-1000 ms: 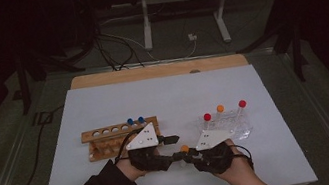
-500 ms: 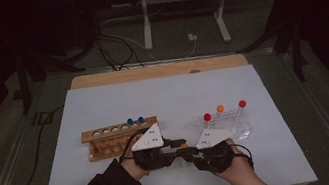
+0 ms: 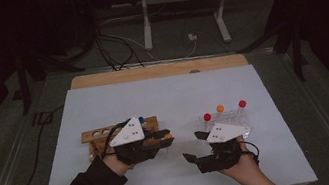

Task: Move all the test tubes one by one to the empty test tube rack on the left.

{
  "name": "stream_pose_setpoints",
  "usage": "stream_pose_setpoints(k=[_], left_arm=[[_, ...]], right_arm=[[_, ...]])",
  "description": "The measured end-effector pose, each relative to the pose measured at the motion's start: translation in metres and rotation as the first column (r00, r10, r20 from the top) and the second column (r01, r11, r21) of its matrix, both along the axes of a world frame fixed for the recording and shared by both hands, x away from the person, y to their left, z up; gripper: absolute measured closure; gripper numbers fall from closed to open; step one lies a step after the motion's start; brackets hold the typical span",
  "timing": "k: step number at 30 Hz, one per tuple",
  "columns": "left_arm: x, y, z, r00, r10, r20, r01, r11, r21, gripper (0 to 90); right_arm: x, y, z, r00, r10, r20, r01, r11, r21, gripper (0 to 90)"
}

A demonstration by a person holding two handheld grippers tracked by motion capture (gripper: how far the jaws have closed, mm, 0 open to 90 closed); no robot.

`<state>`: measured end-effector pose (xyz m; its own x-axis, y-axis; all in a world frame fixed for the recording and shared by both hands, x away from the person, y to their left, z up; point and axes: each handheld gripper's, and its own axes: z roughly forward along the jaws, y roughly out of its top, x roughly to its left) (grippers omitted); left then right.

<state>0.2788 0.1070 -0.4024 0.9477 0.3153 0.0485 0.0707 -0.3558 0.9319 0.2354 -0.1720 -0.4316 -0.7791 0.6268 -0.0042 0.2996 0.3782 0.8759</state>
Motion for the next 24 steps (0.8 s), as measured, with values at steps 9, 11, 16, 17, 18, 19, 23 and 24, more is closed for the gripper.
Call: stream_pose_setpoints(k=[9,11,16,17,18,19,23,24], left_arm=[[0.002,0.038,0.016,0.9935,0.109,0.033,-0.108,0.9939,-0.017,72.1],[0.004,0.052,0.02,0.9877,0.151,0.04,-0.15,0.9884,-0.025,72.1],[0.01,0.073,0.026,0.9701,0.236,0.058,-0.234,0.9716,-0.031,72.1],[0.011,0.076,0.027,0.9673,0.247,0.056,-0.246,0.9687,-0.036,72.1],[0.013,0.079,0.027,0.9638,0.26,0.06,-0.258,0.9655,-0.033,72.1],[0.015,0.082,0.027,0.9581,0.279,0.067,-0.277,0.9603,-0.033,72.1],[0.025,0.091,0.025,0.9432,0.327,0.059,-0.325,0.9447,-0.043,72.1],[0.027,0.093,0.024,0.9376,0.342,0.063,-0.339,0.9395,-0.047,72.1]], right_arm=[[0.0,-0.012,0.006,0.9997,-0.014,0.019,0.013,0.999,0.051,1.8],[-0.001,-0.014,0.008,0.9997,-0.01,0.023,0.008,0.998,0.061,0.0],[-0.002,-0.017,0.01,0.9988,-0.024,0.043,0.021,0.997,0.068,0.0],[-0.002,-0.018,0.011,0.9986,-0.026,0.046,0.023,0.998,0.066,0.0],[-0.002,-0.018,0.011,0.9984,-0.031,0.047,0.028,0.997,0.069,0.0],[-0.002,-0.019,0.011,0.9985,-0.03,0.046,0.027,0.997,0.073,0.0],[-0.001,-0.021,0.012,0.9978,-0.038,0.054,0.034,0.997,0.071,0.0],[-0.001,-0.021,0.012,0.9976,-0.041,0.056,0.037,0.997,0.071,0.0]])
